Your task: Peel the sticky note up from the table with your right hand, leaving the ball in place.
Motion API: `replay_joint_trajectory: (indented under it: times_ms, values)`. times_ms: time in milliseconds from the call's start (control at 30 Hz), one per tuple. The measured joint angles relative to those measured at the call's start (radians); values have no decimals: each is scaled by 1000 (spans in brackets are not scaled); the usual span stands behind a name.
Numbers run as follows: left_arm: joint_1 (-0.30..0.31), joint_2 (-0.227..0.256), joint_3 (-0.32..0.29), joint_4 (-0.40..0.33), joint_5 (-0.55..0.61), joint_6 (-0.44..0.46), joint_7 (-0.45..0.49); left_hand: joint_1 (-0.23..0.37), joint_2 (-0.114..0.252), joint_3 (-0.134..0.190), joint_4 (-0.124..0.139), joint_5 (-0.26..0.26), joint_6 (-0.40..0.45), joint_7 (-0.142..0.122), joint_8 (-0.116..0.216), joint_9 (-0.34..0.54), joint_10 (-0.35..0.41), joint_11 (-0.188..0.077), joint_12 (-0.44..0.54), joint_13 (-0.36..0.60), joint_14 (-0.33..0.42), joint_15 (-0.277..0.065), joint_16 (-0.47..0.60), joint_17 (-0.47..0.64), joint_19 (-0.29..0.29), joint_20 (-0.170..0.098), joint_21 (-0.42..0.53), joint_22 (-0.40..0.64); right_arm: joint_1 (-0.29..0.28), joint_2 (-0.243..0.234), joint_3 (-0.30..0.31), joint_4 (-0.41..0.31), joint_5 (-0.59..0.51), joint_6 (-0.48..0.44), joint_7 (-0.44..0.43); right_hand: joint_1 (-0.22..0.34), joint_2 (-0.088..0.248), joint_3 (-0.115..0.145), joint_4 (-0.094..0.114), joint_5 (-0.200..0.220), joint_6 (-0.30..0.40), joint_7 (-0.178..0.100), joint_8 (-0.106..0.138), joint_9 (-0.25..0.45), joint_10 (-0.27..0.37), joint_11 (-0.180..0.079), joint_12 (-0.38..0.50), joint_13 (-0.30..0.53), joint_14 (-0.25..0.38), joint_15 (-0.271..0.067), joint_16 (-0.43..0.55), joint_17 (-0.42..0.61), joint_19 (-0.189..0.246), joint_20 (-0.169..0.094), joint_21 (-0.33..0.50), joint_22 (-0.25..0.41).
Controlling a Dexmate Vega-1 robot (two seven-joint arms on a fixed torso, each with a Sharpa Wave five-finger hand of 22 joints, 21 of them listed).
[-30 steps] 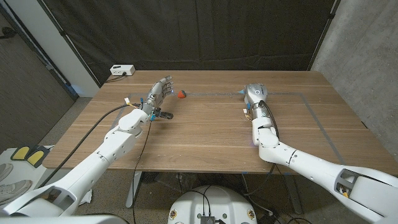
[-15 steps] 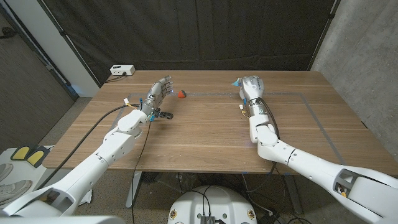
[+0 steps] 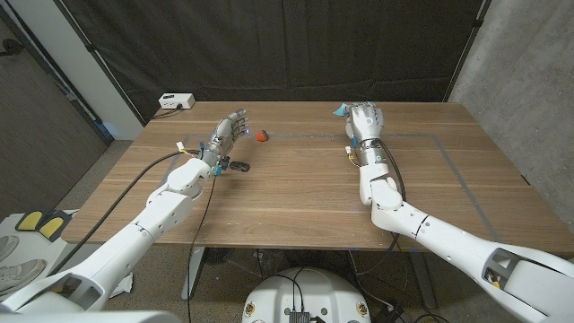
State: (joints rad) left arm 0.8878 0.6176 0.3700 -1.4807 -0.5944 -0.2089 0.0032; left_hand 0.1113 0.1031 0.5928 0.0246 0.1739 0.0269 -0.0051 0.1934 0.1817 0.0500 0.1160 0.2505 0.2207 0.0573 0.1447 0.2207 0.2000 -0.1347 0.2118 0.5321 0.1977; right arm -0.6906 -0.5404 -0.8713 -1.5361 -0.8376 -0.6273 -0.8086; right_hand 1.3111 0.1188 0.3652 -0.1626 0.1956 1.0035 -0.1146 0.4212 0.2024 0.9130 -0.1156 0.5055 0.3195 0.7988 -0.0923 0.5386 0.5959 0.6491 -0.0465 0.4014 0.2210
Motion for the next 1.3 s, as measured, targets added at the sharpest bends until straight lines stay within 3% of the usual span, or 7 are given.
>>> replay_joint_trajectory:
  times_ms: [167,267,433,567,667,900,1300]
  values:
    - [8,6,-4,-9,-1,-1,0,0,0,0,0,0,0,0,0,0,0,0,0,0,0,0,0,0,5,-5,0,0,-17,2,25,-20,17,8,-16,0,0,-3,3,0,0,0,0,0,0,0,-2,-1,0,0,-8,0,0,0,0,0]
    - [10,8,-5,-11,-2,-3,0,0,0,0,0,0,0,0,0,0,0,0,0,0,0,0,0,0,5,-5,0,0,-29,3,40,-37,28,8,-19,-9,8,-15,16,0,-42,-8,-18,-3,-45,-3,-27,-6,-31,6,-53,-9,-11,3,12,-3]
    - [11,11,-7,-12,-4,-5,-4,0,0,0,0,0,0,0,0,0,0,0,0,0,0,0,0,0,5,-5,0,0,-50,0,63,-73,44,4,-13,-208,-5,-56,108,4,-234,-13,-107,-7,-221,26,-138,-43,-136,26,-204,-77,-51,16,28,-15]
    - [12,13,-7,-13,-7,-7,-11,0,0,0,0,0,0,0,0,0,0,0,0,0,0,0,0,0,5,-5,0,0,-71,-14,87,-110,85,1,32,-491,-63,-168,227,26,-506,30,-215,-5,-435,76,-263,-69,-321,41,-317,-111,-150,60,7,-27]
    - [13,16,-8,-14,-8,-8,-15,0,0,0,0,0,0,0,0,0,0,0,0,0,0,0,0,0,5,-5,0,0,-85,-27,107,-137,119,15,62,-615,-87,-217,275,40,-654,59,-240,-4,-569,113,-312,-77,-445,48,-351,-129,-220,98,-25,-31]
    - [14,19,-10,-14,-11,-11,-25,0,0,0,0,0,0,0,0,0,0,0,0,0,0,0,-8,0,7,-3,0,0,-124,-53,159,-186,200,66,110,-716,-93,-258,305,45,-717,74,-239,-4,-641,133,-318,-80,-527,55,-354,-137,-279,122,-55,-35]
    - [14,24,-16,5,-23,-22,-51,0,0,0,0,0,0,0,0,0,0,0,0,0,0,0,-8,0,11,0,-4,0,-182,-56,262,-205,397,233,101,-749,-38,-249,307,49,-696,79,-225,-4,-619,155,-309,-83,-527,62,-342,-143,-288,131,-64,-35]
